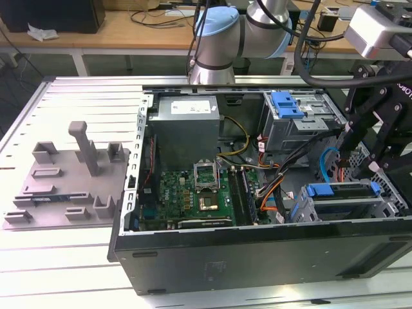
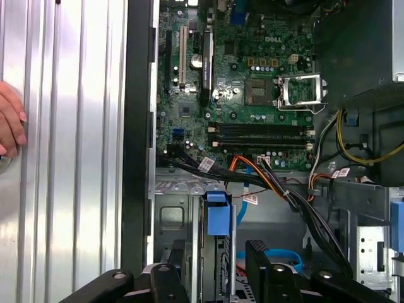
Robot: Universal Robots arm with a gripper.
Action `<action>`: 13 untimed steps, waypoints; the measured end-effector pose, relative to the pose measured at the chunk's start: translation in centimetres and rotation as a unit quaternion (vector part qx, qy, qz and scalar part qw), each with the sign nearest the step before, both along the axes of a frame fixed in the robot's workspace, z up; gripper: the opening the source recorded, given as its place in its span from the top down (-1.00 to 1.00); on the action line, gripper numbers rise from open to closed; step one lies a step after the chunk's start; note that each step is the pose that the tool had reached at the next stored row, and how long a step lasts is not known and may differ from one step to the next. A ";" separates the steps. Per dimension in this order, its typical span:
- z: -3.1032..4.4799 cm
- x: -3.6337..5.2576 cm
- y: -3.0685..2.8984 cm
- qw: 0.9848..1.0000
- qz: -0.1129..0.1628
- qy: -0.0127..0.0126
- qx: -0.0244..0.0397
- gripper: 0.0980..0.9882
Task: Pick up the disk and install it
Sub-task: 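Insert the disk into the insertion slot, then insert the first disk wire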
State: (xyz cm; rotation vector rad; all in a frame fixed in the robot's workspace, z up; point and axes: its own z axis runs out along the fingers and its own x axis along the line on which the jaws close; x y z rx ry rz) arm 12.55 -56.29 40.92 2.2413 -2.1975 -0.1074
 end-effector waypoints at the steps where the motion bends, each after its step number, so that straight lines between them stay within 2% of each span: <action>1: 0.00 0.00 0.00 1.000 0.000 0.000 0.000 0.09; 13: -0.01 0.00 -0.09 1.000 0.000 0.000 0.000 0.09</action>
